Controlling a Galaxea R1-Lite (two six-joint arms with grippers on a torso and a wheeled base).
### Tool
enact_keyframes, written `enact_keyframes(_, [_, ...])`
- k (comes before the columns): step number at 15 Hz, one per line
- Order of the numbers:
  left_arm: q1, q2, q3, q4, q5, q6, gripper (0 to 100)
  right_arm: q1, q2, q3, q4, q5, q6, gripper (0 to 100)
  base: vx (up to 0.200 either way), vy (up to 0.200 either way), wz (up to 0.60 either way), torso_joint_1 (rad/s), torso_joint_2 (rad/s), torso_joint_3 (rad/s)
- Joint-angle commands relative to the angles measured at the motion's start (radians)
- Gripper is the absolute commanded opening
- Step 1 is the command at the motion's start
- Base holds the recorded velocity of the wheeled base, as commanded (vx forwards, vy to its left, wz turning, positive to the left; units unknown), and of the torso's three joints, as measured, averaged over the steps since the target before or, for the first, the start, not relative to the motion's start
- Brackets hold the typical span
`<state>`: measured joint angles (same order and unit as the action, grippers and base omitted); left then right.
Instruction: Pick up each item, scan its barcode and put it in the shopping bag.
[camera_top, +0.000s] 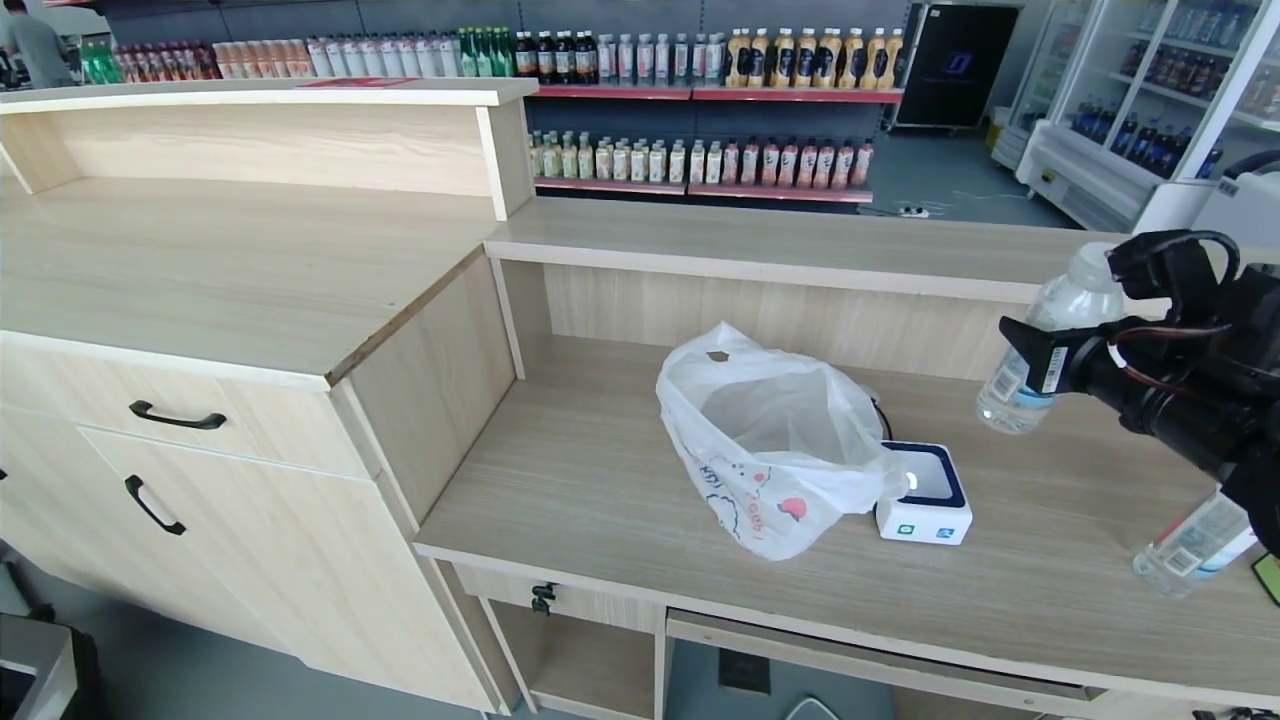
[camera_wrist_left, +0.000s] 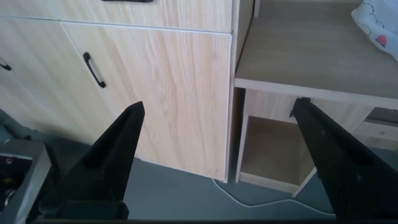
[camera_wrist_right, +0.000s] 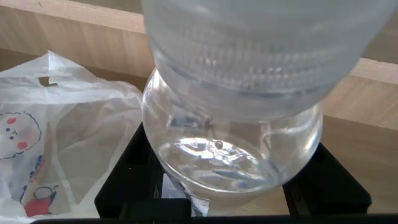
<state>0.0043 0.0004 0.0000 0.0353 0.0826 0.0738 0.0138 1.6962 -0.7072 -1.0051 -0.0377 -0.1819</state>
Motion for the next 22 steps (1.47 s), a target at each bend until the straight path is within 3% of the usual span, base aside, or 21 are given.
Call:
enact_keyframes(1, [0.0,0.0,0.0,0.0,0.0,0.0,100,0.002,0.01,0.005,-0.001,-0.001,-0.076,0,0.0,0.0,0.0,0.0,0.0,0.0])
enact_keyframes(6, [0.0,0.0,0.0,0.0,0.0,0.0,100,0.005,-0.007,0.014,-0.003,0.024,-0.079,0,0.0,0.0,0.0,0.0,0.0,0.0])
enact_keyframes(12, [0.0,0.0,0.0,0.0,0.0,0.0,100,0.038,0.0,0.006,-0.013,-0.024,-0.082,0,0.0,0.0,0.6,0.0,0.01,0.002])
enact_keyframes(16, [0.0,0.0,0.0,0.0,0.0,0.0,100,0.035,0.039,0.002,-0.023,-0.025,-0.079,0,0.0,0.0,0.0,0.0,0.0,0.0])
enact_keyframes(22, [0.0,0.0,0.0,0.0,0.0,0.0,100,0.041,0.257,-0.052,-0.168,-0.019,0.064,0,0.0,0.0,0.0,0.0,0.0,0.0])
